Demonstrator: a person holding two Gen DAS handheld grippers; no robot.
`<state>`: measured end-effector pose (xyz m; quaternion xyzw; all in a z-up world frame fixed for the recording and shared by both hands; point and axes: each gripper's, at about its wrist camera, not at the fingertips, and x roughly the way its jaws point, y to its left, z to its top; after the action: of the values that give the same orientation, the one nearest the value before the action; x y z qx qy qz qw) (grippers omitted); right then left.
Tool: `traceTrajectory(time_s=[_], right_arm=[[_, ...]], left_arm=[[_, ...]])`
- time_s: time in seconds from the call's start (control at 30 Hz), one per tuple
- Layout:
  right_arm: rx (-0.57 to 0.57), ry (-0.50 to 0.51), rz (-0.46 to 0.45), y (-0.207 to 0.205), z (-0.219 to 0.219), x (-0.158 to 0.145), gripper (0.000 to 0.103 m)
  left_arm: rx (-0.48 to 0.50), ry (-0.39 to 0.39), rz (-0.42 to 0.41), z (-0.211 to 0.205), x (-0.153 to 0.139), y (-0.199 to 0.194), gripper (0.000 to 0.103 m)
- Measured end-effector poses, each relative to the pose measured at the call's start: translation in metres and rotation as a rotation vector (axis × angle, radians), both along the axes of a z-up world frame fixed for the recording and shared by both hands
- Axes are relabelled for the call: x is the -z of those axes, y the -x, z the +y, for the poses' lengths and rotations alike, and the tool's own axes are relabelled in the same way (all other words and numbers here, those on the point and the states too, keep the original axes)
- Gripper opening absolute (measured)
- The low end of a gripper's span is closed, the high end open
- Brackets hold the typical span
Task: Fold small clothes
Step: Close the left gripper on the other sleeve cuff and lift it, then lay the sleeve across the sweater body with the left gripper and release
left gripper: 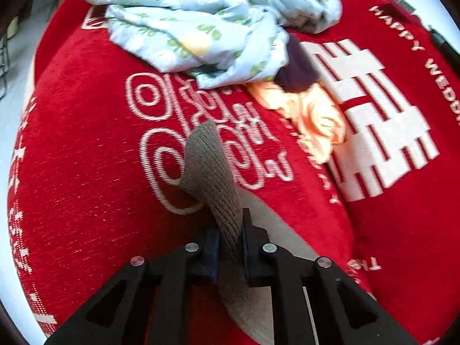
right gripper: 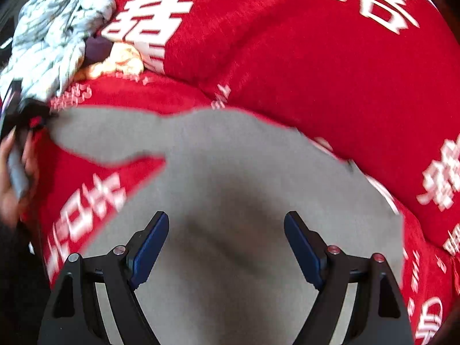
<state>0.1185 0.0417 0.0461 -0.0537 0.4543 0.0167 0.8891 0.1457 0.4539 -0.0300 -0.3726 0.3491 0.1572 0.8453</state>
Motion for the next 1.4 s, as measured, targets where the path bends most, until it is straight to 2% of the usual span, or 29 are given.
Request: traceTrajectory(time_s=[0.07, 0.13, 0.23, 0.3, 0.33, 0.37, 0.43, 0.47, 0.6, 0.73, 0.87, 1.03, 1.17, 1.4], right_arm=[[0.012, -0.020, 0.013, -0.038, 0.010, 0.008, 0.085], [0.054, 0.013, 0.029, -0.075, 0.019, 0.023, 0.085], [0.117, 0.068, 0.125, -0.117, 0.032, 0.060, 0.085], [0.079, 0.064, 0.204, -0.130, 0.050, 0.083, 0.084], [0.055, 0.051, 0.176, -0.129, 0.060, 0.084, 0.084], [0.024, 0.024, 0.157, -0.126, 0.066, 0.081, 0.084], [-0.047, -0.113, 0.174, -0.120, 0.070, 0.076, 0.082], [-0.037, -0.125, 0.167, -0.115, 0.067, 0.073, 0.082], [-0.014, -0.027, 0.093, -0.079, 0.045, 0.051, 0.082], [-0.020, -0.038, 0.022, -0.021, 0.012, 0.026, 0.083], [-0.019, 0.000, -0.031, 0.027, -0.009, 0.020, 0.083], [0.032, -0.029, -0.007, 0.044, -0.039, 0.028, 0.083], [0.074, -0.093, -0.019, 0.053, -0.057, 0.028, 0.083], [0.113, -0.133, -0.024, 0.073, -0.083, 0.032, 0.083]], left_arm=[[0.028, -0.003, -0.031, -0.003, -0.006, 0.000, 0.013], [0.048, -0.019, -0.059, -0.006, -0.014, 0.001, 0.013], [0.078, -0.021, -0.097, -0.011, -0.024, 0.003, 0.013], [0.102, -0.040, -0.110, -0.019, -0.031, 0.002, 0.013], [0.115, -0.048, -0.113, -0.024, -0.033, 0.001, 0.013], [0.134, -0.051, -0.116, -0.029, -0.035, 0.000, 0.013], [0.181, -0.035, -0.124, -0.039, -0.036, -0.003, 0.012], [0.204, -0.020, -0.125, -0.044, -0.035, -0.004, 0.012], [0.264, 0.007, -0.121, -0.056, -0.028, -0.010, 0.012], [0.298, 0.041, -0.158, -0.059, -0.026, -0.009, 0.012], [0.316, 0.092, -0.164, -0.065, -0.027, -0.011, 0.012], [0.360, 0.042, -0.109, -0.094, -0.035, -0.018, 0.012], [0.378, -0.006, -0.103, -0.108, -0.048, -0.014, 0.012], [0.442, -0.079, -0.088, -0.156, -0.079, -0.011, 0.012]])
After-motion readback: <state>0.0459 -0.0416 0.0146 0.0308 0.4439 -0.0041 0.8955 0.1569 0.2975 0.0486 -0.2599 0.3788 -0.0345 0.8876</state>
